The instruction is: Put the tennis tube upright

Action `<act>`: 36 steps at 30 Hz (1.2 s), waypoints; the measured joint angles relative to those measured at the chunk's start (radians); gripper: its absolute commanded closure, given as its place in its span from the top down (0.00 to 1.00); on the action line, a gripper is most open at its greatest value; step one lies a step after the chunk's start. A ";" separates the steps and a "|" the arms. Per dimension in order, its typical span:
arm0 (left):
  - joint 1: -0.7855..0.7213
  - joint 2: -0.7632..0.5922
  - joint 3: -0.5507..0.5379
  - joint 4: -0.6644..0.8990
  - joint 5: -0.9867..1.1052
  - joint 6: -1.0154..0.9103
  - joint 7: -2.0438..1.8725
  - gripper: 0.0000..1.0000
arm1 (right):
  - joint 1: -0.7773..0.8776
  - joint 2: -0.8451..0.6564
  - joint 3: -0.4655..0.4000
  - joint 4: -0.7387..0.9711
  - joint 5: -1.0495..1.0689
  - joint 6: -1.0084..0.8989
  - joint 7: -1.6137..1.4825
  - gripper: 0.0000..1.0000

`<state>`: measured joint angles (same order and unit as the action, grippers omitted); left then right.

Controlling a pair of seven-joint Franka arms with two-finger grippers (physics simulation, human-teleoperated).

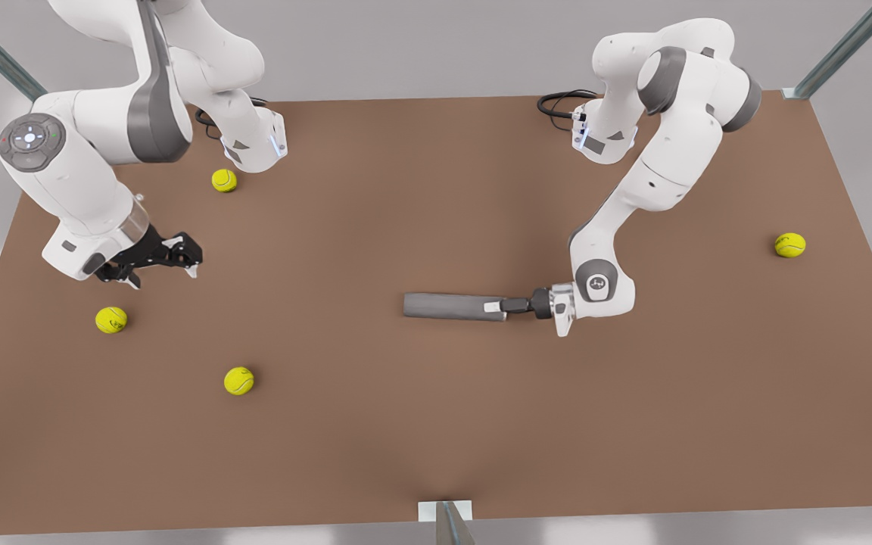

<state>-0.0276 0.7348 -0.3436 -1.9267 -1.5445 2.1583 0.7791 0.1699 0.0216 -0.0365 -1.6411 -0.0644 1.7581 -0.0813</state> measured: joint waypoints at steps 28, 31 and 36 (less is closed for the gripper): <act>0.092 -0.023 -0.114 0.002 -0.085 0.025 -0.006 0.77 | -0.080 0.011 0.007 0.000 -0.002 0.026 0.000 1.00; 0.091 -0.023 -0.116 0.002 -0.090 0.031 -0.004 0.45 | -0.064 0.011 0.007 0.000 -0.002 0.024 0.000 1.00; 0.090 -0.029 -0.118 0.002 -0.094 0.061 -0.001 0.30 | -0.023 0.012 0.006 -0.002 -0.002 0.024 0.000 1.00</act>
<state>0.0629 0.7058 -0.4617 -1.9251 -1.6380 2.2195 0.7778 0.1467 0.0338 -0.0304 -1.6426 -0.0660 1.7825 -0.0813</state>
